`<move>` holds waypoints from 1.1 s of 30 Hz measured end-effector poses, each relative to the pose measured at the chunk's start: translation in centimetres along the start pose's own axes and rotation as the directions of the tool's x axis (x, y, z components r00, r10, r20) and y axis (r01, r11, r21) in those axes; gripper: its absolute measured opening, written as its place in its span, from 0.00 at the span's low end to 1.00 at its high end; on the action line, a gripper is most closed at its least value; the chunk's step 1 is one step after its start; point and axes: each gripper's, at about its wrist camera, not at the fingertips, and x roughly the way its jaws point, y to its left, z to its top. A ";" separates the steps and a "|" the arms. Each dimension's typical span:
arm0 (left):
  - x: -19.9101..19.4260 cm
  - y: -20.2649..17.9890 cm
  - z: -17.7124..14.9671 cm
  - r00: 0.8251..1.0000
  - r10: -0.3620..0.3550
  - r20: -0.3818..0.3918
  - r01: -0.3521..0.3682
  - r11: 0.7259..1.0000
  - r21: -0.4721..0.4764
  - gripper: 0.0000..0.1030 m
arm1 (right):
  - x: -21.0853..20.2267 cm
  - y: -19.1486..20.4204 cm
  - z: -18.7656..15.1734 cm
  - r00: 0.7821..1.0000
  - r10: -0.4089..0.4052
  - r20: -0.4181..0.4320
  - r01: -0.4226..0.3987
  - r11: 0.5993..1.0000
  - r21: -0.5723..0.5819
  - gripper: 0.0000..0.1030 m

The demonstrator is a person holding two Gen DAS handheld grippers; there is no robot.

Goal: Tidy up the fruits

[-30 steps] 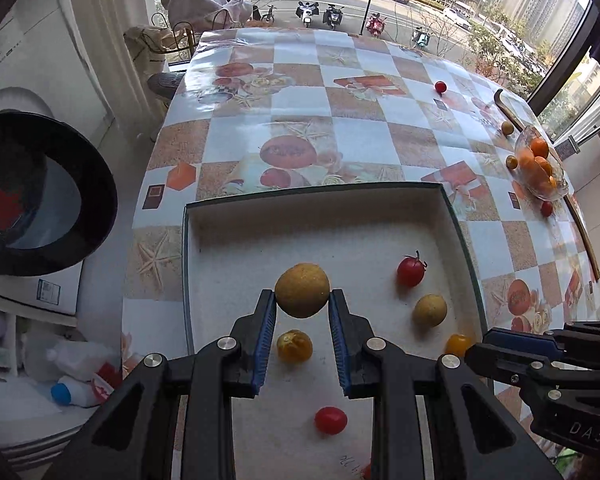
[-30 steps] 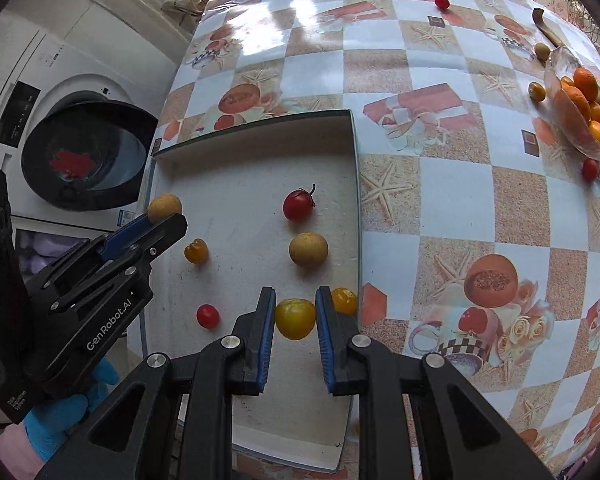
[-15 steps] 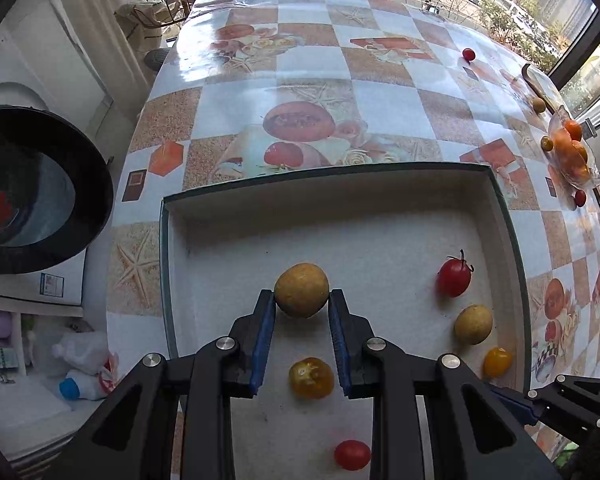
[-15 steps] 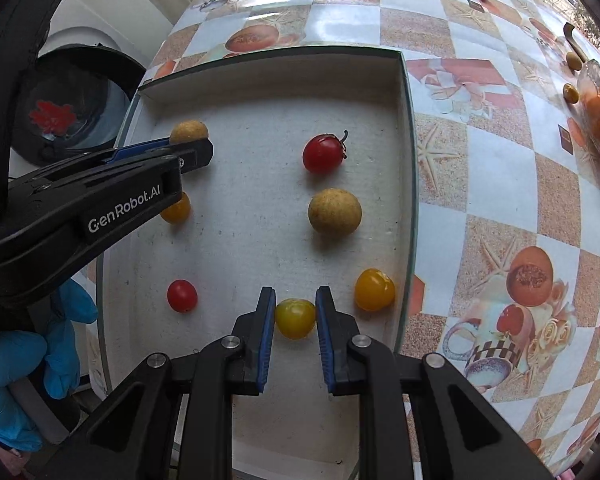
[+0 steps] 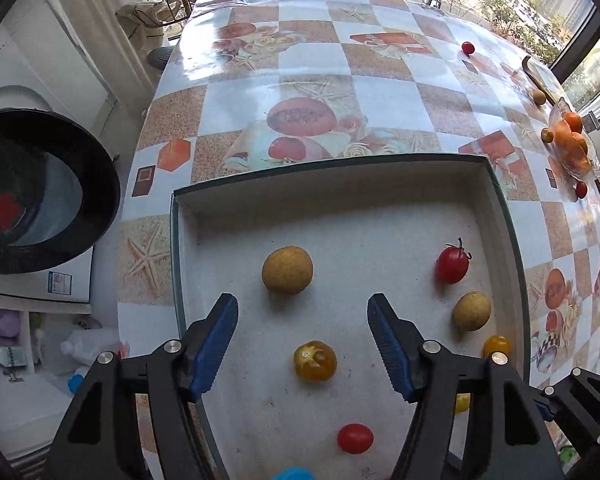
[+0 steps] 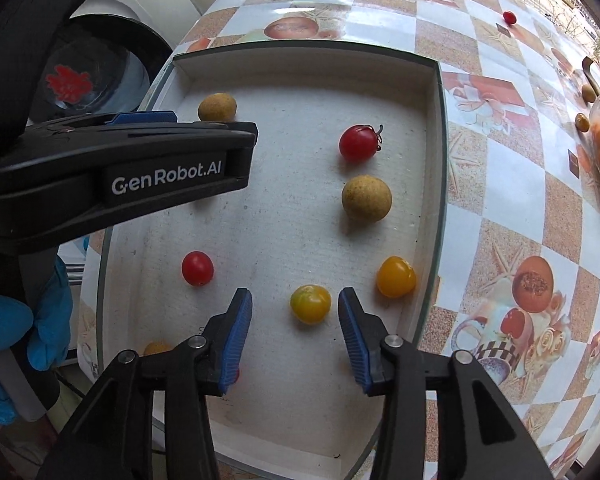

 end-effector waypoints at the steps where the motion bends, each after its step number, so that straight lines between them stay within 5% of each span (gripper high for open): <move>1: -0.2 0.0 -0.1 1.000 -0.003 -0.001 0.003 1.000 -0.004 0.67 | -0.5 0.0 -0.2 1.000 0.005 0.002 -0.005 1.000 -0.003 0.62; 3: -0.9 -0.1 -0.3 1.000 -0.006 0.005 0.006 1.000 -0.007 0.69 | -1.6 -0.1 -0.6 1.000 0.017 0.000 -0.017 1.000 -0.002 0.68; 5: -1.8 -0.3 -0.7 1.000 -0.015 0.017 0.015 1.000 -0.017 0.99 | -2.6 -0.4 -0.9 1.000 0.022 -0.001 -0.022 1.000 0.007 0.78; 12: -4.9 -1.0 -2.1 1.000 -0.007 0.024 0.008 1.000 -0.028 0.99 | -5.4 -2.4 -2.1 0.999 -0.002 -0.035 0.005 0.997 0.071 0.84; 20: -9.5 -1.2 -4.2 0.991 0.127 0.036 -0.126 0.991 -0.042 0.99 | -9.8 -4.0 -3.0 0.993 -0.121 -0.016 0.122 0.987 0.109 0.93; 33: -13.2 -4.2 -9.1 0.989 0.143 -0.023 -0.141 0.989 0.051 0.99 | -14.2 -3.0 -2.6 0.987 -0.154 0.038 0.152 0.986 0.062 0.93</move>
